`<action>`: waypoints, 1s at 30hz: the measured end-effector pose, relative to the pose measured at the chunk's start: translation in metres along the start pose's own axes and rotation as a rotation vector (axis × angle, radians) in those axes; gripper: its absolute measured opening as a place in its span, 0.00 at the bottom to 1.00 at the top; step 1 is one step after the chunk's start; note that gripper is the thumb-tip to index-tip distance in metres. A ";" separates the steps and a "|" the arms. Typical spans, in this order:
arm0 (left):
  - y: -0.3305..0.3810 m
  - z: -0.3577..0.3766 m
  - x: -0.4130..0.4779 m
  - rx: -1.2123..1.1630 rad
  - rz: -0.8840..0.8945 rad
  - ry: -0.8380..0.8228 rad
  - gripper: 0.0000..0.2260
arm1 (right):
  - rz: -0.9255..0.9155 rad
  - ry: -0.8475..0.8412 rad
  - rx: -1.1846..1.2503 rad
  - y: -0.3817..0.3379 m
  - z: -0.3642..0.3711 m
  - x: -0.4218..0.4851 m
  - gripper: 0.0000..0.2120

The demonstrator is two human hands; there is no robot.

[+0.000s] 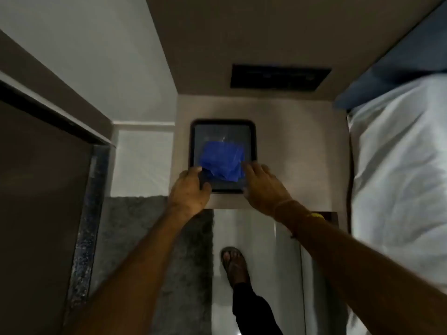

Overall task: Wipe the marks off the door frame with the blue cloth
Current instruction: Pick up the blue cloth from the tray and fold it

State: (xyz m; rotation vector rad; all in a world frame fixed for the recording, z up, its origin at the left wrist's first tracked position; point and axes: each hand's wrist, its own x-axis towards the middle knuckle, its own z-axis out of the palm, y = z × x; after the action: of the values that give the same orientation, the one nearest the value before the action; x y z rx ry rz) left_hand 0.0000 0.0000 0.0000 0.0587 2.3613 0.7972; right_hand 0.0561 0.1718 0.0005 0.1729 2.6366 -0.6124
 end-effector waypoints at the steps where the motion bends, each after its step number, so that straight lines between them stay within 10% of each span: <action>1: -0.005 0.010 0.015 0.000 -0.003 -0.010 0.22 | -0.027 0.005 -0.007 0.003 0.013 0.019 0.27; 7: -0.028 0.038 0.059 -0.138 -0.039 0.084 0.17 | -0.121 -0.100 -0.272 0.009 0.061 0.093 0.44; 20: -0.050 0.046 0.049 -0.287 -0.084 0.088 0.14 | -0.149 -0.019 -0.453 0.003 0.081 0.114 0.24; 30: -0.049 0.031 0.040 -0.691 -0.293 0.118 0.11 | -0.139 0.188 0.326 0.024 0.041 0.106 0.16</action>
State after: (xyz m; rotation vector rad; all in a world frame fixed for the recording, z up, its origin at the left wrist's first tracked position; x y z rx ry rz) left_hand -0.0057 -0.0141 -0.0689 -0.6188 2.0044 1.4370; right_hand -0.0192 0.1771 -0.0881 0.1498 2.7252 -1.1229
